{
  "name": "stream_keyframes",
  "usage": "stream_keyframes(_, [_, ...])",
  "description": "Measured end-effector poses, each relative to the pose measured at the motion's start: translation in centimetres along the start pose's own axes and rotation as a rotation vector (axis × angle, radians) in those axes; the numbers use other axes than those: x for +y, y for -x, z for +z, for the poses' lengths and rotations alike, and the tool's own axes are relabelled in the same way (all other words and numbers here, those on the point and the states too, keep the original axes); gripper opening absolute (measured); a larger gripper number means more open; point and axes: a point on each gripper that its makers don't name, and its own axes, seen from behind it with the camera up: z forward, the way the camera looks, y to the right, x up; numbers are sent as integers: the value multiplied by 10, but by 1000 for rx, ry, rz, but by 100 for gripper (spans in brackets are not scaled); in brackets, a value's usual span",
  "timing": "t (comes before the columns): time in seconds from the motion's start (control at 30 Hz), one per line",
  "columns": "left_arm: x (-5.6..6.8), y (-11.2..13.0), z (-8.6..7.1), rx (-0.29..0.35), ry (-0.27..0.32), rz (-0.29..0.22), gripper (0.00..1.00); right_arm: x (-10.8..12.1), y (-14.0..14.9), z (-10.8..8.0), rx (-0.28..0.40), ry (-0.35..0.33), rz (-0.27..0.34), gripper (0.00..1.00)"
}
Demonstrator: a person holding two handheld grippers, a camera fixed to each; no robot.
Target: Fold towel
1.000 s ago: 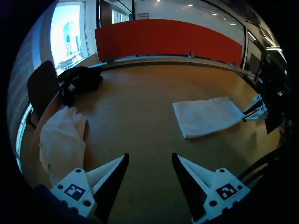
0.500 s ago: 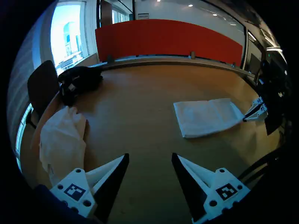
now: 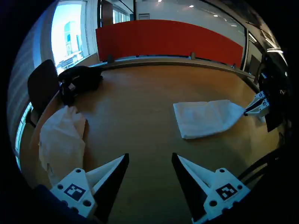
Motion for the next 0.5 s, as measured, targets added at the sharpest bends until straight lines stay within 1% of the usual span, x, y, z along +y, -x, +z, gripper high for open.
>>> stream_keyframes(0.1, [1, -1, -1, 2, 1, -5, 84, 0, -19, -5, 32, 10, -38, 8])
stream_keyframes(0.27, [1, -2, -1, 5, 3, -8, 84, -2, -50, -10, 72, 7, -90, 8])
stream_keyframes(0.5, [1, -3, -4, 9, 2, -11, 84, -3, -82, -17, 109, 8, -163, 8])
